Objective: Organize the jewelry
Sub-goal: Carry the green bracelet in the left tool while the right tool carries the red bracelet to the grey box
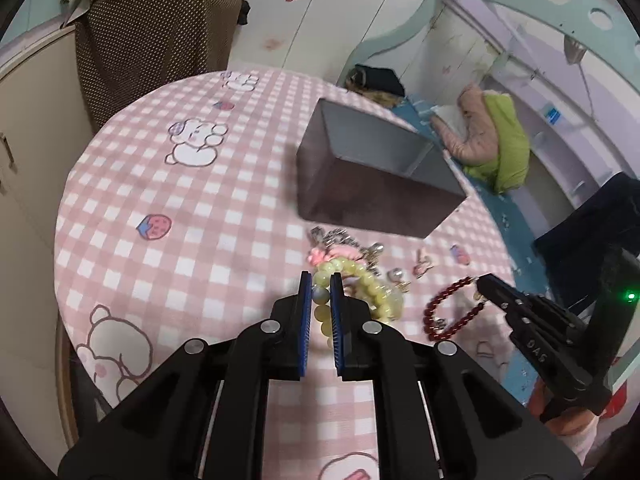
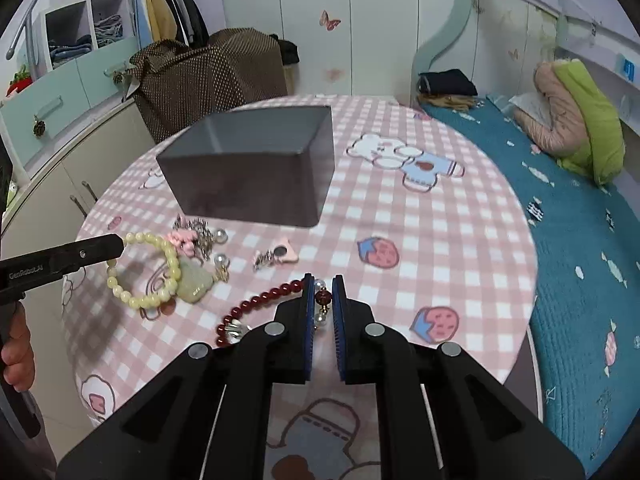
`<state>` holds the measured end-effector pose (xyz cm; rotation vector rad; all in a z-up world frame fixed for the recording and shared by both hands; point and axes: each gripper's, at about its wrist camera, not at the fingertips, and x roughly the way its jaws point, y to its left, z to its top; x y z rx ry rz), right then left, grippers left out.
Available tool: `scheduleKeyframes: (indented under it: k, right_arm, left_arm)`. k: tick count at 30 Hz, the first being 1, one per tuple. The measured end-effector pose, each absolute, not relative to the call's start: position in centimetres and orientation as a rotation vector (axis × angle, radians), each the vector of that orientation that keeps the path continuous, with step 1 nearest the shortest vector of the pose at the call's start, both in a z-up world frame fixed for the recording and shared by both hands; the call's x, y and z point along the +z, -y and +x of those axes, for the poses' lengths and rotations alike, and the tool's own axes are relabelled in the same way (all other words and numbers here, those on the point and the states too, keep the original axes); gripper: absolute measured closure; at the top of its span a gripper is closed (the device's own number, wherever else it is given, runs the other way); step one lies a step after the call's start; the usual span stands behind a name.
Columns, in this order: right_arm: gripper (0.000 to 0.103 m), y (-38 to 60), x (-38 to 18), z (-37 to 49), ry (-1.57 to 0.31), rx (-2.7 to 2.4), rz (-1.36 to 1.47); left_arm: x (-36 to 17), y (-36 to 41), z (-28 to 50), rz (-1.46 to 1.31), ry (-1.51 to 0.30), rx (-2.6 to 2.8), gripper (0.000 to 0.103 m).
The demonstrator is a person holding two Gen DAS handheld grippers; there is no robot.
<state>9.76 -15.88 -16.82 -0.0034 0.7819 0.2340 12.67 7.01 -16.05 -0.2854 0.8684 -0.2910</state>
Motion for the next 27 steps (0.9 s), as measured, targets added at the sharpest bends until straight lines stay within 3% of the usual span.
scheduleKeyframes:
  k: [27]
  right_arm:
    - [0.095,16.6,-9.5,10.5,-0.577,0.251,0.010]
  left_arm:
    - [-9.4,-5.6,12.8,-0.273,-0.695,-0.374,0.094]
